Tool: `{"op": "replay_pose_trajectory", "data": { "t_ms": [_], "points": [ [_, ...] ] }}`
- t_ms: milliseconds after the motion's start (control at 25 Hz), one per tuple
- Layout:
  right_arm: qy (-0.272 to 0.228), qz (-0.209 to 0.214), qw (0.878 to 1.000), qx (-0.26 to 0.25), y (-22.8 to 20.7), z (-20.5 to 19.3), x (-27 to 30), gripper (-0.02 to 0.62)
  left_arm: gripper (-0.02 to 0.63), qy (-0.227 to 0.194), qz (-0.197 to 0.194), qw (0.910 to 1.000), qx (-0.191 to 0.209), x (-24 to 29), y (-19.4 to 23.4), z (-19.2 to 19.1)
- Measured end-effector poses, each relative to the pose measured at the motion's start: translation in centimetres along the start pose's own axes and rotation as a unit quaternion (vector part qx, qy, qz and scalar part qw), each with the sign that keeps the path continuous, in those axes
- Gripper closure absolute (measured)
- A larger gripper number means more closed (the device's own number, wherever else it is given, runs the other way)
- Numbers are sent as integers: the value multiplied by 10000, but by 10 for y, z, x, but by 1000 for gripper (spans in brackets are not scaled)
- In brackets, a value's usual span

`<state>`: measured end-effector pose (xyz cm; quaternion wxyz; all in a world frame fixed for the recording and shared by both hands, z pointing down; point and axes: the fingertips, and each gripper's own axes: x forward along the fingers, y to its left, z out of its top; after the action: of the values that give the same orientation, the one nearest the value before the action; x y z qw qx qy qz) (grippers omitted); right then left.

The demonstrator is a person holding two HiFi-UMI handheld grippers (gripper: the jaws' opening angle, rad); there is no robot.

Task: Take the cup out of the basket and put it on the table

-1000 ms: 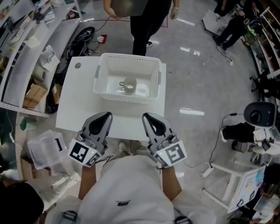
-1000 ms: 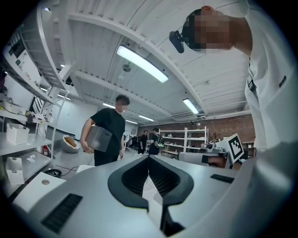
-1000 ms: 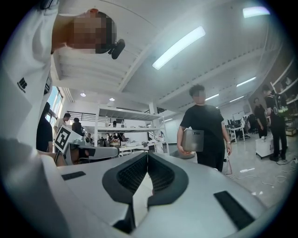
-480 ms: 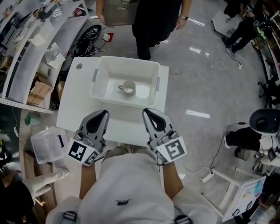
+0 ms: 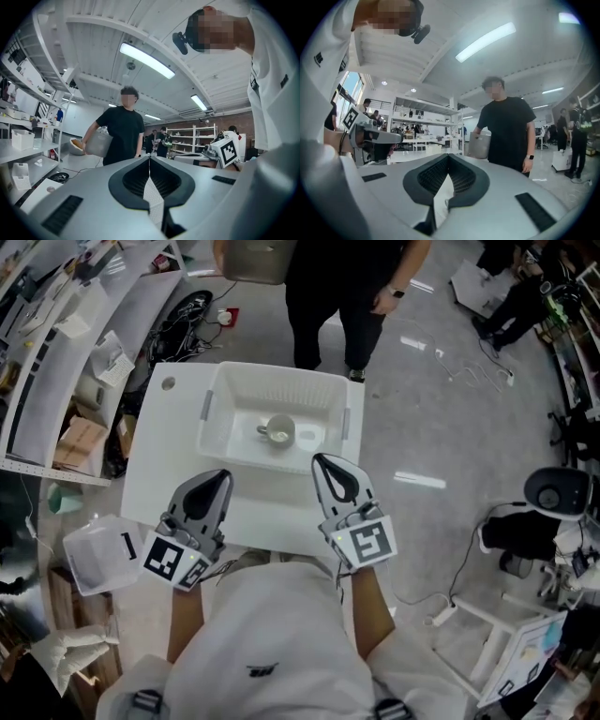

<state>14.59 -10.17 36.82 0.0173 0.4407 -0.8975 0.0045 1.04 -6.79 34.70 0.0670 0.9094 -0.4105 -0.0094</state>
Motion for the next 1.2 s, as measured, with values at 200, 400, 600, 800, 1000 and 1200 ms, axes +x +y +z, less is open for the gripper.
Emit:
{"op": "replay_pose_trajectory", "data": {
  "t_ms": [200,400,600,800,1000,1200],
  "points": [
    [564,254,9966,-546,1,-15,36,583,595,-12,-109,9999,-69,-2,23,2],
    [1131,448,9868,-1068,-2,-30,66,509,595,-20,-132,9998,-144,-6,42,1],
    [1532,739,9742,-1481,-6,-41,91,454,595,21,-117,9997,-190,-8,57,-3],
    [1980,1150,9572,-1768,-8,-62,110,400,595,46,-102,9997,-209,-10,64,-6],
    [2529,1631,9317,-2035,-12,-100,124,337,595,87,-58,9996,-248,-12,67,-11],
    [3059,2065,9013,-2268,-12,-133,139,282,595,99,-10,9996,-276,-15,72,-13]
  ]
}}
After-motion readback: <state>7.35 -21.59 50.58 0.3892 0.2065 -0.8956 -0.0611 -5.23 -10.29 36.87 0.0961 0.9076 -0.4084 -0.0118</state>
